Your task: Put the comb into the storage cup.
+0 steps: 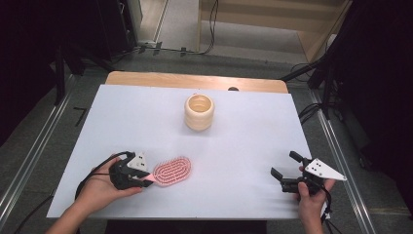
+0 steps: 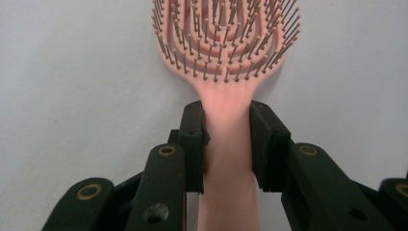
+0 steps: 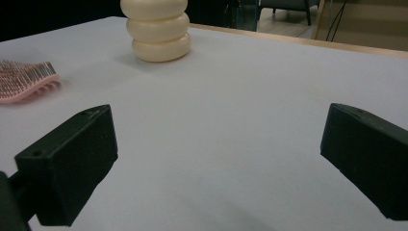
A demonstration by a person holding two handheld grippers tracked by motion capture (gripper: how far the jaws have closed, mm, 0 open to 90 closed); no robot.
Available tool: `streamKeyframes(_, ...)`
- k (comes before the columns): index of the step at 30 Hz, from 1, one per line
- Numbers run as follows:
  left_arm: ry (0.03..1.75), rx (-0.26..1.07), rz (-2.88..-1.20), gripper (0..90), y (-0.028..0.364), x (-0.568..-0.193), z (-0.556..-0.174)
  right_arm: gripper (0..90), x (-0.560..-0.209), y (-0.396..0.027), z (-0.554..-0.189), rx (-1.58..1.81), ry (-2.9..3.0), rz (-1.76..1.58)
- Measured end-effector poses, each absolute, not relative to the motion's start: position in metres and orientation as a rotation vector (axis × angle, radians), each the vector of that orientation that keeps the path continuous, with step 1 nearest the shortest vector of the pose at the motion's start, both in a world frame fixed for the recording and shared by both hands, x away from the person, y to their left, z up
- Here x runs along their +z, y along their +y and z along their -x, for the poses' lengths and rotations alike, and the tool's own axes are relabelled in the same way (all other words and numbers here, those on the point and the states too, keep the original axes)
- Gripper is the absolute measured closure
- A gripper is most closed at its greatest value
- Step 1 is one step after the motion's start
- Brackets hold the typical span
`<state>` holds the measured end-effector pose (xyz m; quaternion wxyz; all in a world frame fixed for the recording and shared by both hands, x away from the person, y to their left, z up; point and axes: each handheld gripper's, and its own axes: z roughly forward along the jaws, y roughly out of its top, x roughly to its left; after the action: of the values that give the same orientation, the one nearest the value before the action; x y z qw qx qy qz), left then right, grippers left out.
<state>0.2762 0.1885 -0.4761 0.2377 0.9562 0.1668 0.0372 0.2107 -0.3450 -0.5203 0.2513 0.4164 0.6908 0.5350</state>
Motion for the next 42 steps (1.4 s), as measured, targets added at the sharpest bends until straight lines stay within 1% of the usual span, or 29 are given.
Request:
streamKeyframes(2, 0.466, 0.063, -2.617, 70.2, 0.189, -0.476, -0.278, 0.0, -0.52, -0.345, -0.211, 1.454, 1.881, -1.131)
streamKeyframes(6, 0.443, 0.114, -2.656, 70.0, 0.185, -0.478, -0.275, 0.0, -0.52, -0.345, -0.211, 1.451, 1.883, -1.132)
streamKeyframes(11, 0.447, 0.136, -2.693, 69.1, 0.18, -0.476, -0.274, 0.0, -0.52, -0.345, -0.211, 1.449, 1.882, -1.13)
streamKeyframes(13, 0.47, 0.147, -2.693, 59.4, 0.179, -0.475, -0.274, 0.0, -0.52, -0.345, -0.211, 1.451, 1.884, -1.128)
streamKeyframes(15, 0.465, 0.138, -2.7, 59.0, 0.178, -0.475, -0.274, 0.0, -0.52, -0.345, -0.211, 1.45, 1.883, -1.127)
streamKeyframes(17, 0.491, 0.092, -2.703, 55.3, 0.176, -0.475, -0.276, 0.0, -0.52, -0.345, -0.211, 1.45, 1.883, -1.128)
streamKeyframes(18, 0.496, 0.089, -2.701, 55.3, 0.175, -0.475, -0.276, 0.0, -0.52, -0.344, -0.211, 1.45, 1.883, -1.128)
streamKeyframes(21, 0.55, 0.099, -2.692, 56.2, 0.171, -0.476, -0.277, 0.0, -0.52, -0.344, -0.211, 1.449, 1.883, -1.128)
streamKeyframes(22, 0.57, 0.103, -2.689, 57.8, 0.17, -0.476, -0.277, 0.0, -0.52, -0.344, -0.211, 1.45, 1.883, -1.128)
streamKeyframes(24, 0.571, 0.115, -2.702, 58.1, 0.169, -0.476, -0.277, 0.0, -0.52, -0.344, -0.211, 1.451, 1.883, -1.132)
streamKeyframes(25, 0.57, 0.123, -2.703, 59.4, 0.168, -0.476, -0.276, 0.0, -0.52, -0.344, -0.211, 1.448, 1.885, -1.132)
streamKeyframes(28, 0.56, 0.122, -2.695, 67.8, 0.168, -0.477, -0.275, 0.0, -0.52, -0.344, -0.211, 1.444, 1.887, -1.13)
streamKeyframes(29, 0.575, 0.126, -2.687, 68.9, 0.169, -0.477, -0.275, 0.0, -0.52, -0.344, -0.211, 1.447, 1.887, -1.13)
streamKeyframes(42, 0.606, 0.131, -2.587, 70.1, 0.177, -0.477, -0.273, 0.0, -0.519, -0.345, -0.21, 1.448, 1.879, -1.134)
